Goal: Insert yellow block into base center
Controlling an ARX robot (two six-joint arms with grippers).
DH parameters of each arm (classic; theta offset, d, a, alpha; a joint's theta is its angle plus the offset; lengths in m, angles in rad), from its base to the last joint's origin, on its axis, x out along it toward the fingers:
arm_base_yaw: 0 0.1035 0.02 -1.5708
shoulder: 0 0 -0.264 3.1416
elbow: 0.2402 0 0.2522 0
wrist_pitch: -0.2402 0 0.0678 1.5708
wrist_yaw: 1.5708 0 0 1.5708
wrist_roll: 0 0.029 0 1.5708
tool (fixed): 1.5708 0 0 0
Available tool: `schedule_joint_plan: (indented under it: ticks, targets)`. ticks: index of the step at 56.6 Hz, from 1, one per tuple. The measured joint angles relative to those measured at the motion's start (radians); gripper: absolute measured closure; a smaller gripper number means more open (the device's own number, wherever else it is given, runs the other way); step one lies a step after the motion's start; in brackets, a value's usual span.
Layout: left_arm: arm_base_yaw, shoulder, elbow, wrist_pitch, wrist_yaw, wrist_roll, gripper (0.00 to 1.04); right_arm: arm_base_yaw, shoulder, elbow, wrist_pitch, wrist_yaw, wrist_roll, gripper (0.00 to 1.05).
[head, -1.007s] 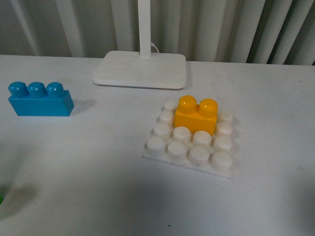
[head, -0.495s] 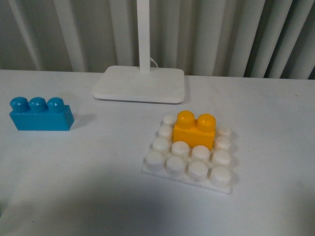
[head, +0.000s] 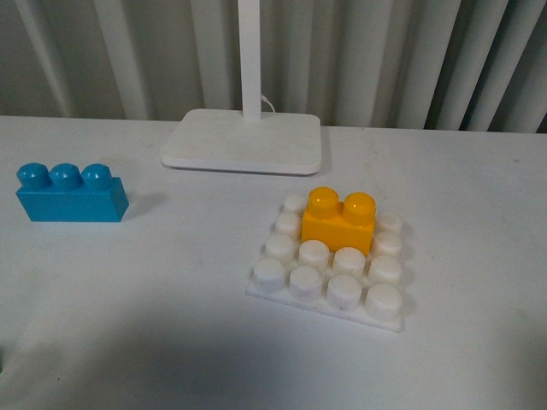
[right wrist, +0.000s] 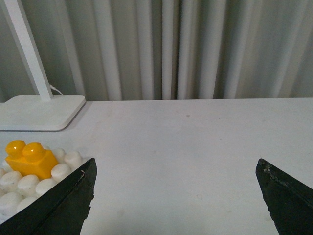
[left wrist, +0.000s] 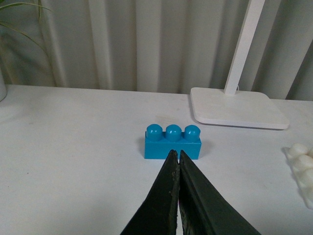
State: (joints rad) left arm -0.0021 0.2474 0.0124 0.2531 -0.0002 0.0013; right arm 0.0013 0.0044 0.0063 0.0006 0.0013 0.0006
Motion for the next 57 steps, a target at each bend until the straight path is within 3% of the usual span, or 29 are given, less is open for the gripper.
schedule_joint_plan:
  ticks: [15, 22, 36, 57]
  targets:
    - [0.0, -0.073, 0.0, -0.075, 0.0, 0.0, 1.01, 0.0, 0.0, 0.0, 0.0, 0.0, 0.0, 0.09]
    - [0.0, -0.225, 0.0, -0.244, 0.0, 0.0, 1.01, 0.0, 0.0, 0.0, 0.0, 0.0, 0.0, 0.09]
    - [0.0, -0.243, 0.0, -0.251, 0.0, -0.003, 1.0, 0.0, 0.0, 0.0, 0.0, -0.001, 0.0, 0.09]
    - [0.0, -0.243, 0.0, -0.251, 0.0, -0.003, 0.28, 0.0, 0.0, 0.0, 0.0, -0.001, 0.0, 0.09]
